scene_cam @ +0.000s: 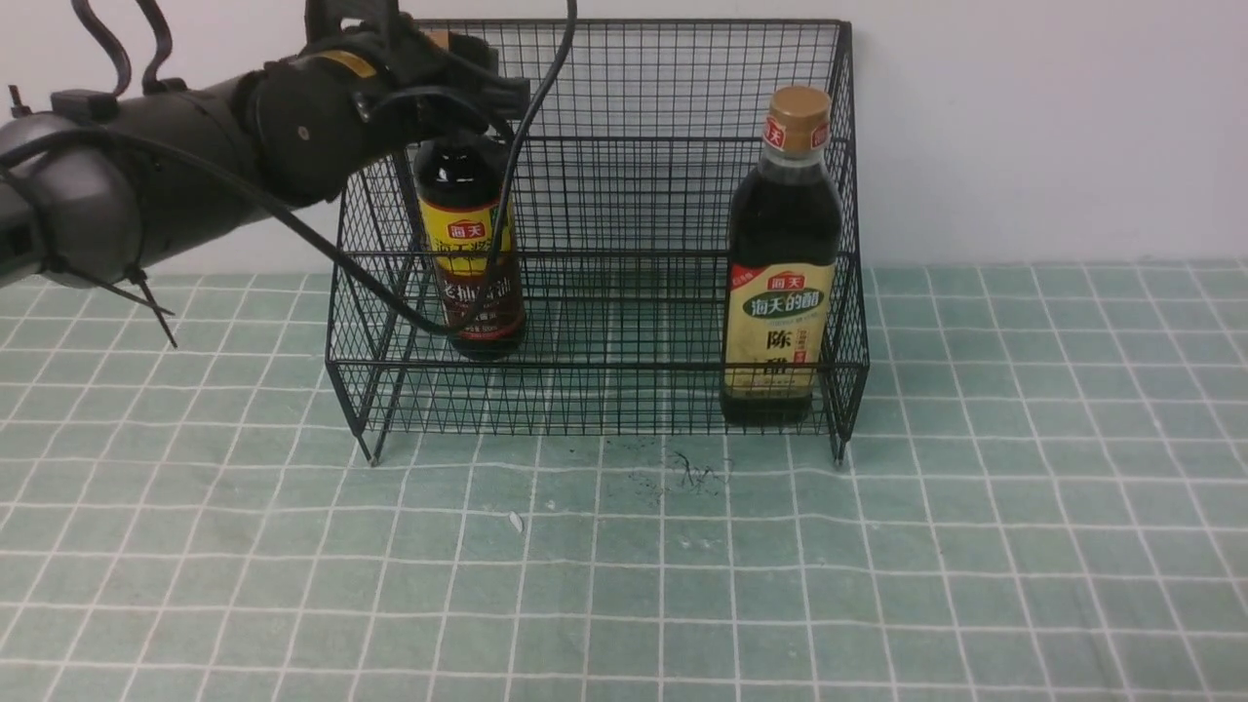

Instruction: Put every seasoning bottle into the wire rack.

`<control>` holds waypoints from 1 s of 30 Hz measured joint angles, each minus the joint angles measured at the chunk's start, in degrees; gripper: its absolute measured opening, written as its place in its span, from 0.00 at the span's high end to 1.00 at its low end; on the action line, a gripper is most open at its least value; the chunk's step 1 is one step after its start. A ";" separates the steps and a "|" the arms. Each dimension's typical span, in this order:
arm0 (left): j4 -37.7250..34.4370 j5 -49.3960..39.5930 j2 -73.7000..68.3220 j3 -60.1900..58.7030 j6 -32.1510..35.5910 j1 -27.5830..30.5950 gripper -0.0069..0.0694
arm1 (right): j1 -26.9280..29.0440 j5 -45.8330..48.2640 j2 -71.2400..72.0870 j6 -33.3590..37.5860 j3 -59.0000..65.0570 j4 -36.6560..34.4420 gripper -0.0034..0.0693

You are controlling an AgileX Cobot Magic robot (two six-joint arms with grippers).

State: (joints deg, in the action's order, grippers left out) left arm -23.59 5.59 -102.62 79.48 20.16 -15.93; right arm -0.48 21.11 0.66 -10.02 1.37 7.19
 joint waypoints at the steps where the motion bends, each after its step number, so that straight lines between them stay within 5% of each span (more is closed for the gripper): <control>1: 0.00 -0.25 0.54 0.00 0.48 0.00 0.40 | 0.00 0.00 0.00 0.00 0.00 0.00 0.97; 12: 0.00 -3.60 10.18 0.02 8.39 0.00 0.42 | 0.00 0.00 0.00 0.00 0.00 0.00 0.97; 17: 0.00 -9.22 16.66 0.02 8.56 0.00 0.71 | 0.00 0.00 0.00 0.00 0.00 0.00 0.97; 21: -1.02 -23.92 24.37 0.07 7.87 0.00 0.90 | 0.00 0.00 0.00 0.00 0.00 0.00 0.97; 30: -2.01 -50.64 39.54 0.07 -0.05 0.00 0.92 | 0.00 0.00 0.00 0.00 0.00 0.00 0.97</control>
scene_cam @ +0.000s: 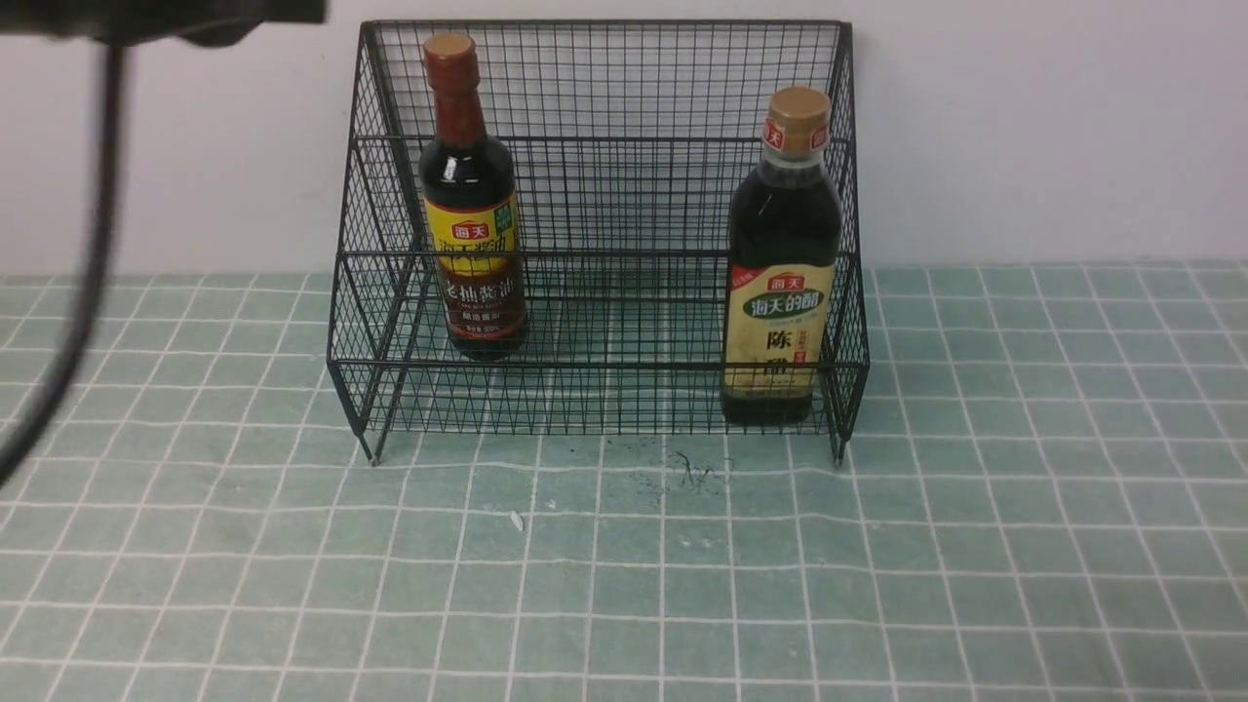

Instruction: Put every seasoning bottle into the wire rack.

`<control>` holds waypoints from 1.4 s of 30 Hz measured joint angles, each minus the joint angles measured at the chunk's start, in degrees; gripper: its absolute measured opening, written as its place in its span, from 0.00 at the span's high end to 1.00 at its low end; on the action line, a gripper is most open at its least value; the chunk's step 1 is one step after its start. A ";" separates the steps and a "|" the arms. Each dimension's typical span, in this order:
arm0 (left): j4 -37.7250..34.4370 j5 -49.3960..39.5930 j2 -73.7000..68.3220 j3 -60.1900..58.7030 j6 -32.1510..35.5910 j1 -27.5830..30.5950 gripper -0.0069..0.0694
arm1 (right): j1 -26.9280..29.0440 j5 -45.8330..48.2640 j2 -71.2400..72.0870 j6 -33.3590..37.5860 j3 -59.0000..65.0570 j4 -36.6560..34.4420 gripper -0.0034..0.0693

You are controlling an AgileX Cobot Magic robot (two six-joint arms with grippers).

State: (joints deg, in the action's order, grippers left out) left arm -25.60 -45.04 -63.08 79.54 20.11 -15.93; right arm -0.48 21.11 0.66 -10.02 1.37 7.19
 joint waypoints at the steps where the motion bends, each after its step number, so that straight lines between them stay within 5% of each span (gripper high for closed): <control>1: 0.00 -1.36 1.26 0.00 -0.72 0.00 0.92 | 0.00 0.00 0.00 0.00 0.00 0.00 0.97; 15: 0.26 -4.55 17.07 0.30 -0.29 0.00 0.92 | 0.00 0.00 0.00 0.00 0.00 0.00 0.97; 26: 14.76 -1.81 30.87 -4.31 -9.16 0.25 0.92 | 0.00 0.00 0.00 0.00 0.00 0.00 0.97; 31: 25.12 2.28 40.97 -23.85 -20.11 5.19 0.92 | 0.00 0.00 0.00 0.00 0.00 0.00 0.97; 42: 25.94 23.51 60.48 -72.23 -20.69 15.21 0.92 | 0.00 0.00 0.00 0.00 0.00 0.00 0.97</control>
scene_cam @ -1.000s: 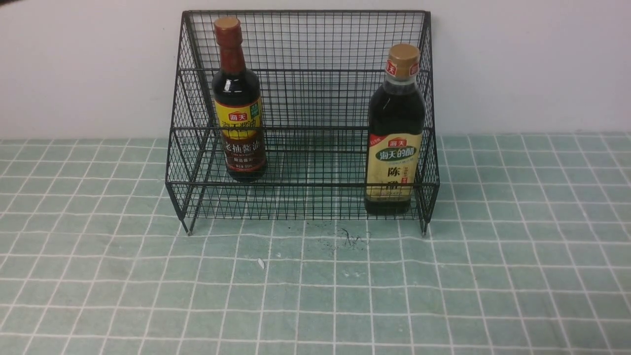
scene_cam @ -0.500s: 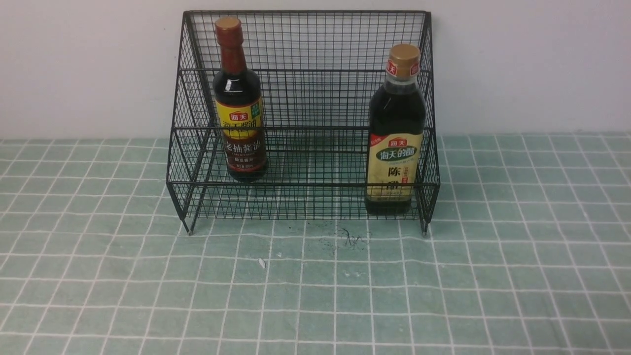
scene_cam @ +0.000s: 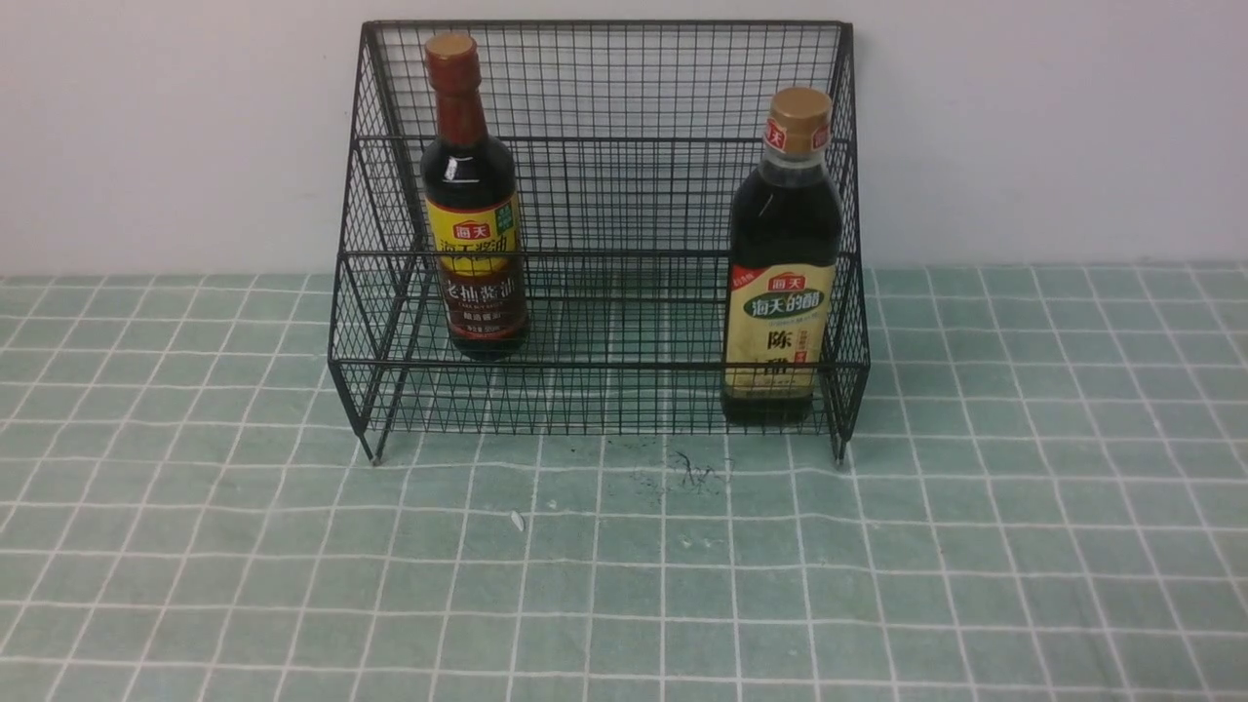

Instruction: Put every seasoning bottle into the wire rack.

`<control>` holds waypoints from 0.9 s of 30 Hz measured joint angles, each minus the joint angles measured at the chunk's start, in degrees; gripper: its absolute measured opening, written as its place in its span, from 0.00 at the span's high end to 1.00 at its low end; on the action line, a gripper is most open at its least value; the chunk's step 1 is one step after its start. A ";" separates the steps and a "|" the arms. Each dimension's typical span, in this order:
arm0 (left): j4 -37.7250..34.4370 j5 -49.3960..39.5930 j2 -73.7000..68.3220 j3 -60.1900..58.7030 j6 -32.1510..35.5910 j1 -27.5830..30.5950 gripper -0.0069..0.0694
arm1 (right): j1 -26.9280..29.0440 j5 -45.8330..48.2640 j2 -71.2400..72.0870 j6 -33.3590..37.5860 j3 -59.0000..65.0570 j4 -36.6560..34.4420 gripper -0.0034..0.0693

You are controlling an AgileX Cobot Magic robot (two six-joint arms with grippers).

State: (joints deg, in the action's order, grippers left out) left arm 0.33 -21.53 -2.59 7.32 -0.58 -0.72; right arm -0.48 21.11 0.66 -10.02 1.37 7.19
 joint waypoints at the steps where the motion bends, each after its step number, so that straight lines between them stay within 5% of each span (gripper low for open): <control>1: 0.00 0.88 1.69 -3.22 0.00 0.13 0.92 | 0.00 0.00 0.00 0.00 0.00 0.00 0.97; 27: 0.06 -0.46 3.23 -8.81 0.00 0.15 0.92 | 0.00 0.11 0.00 0.00 -0.05 0.00 0.97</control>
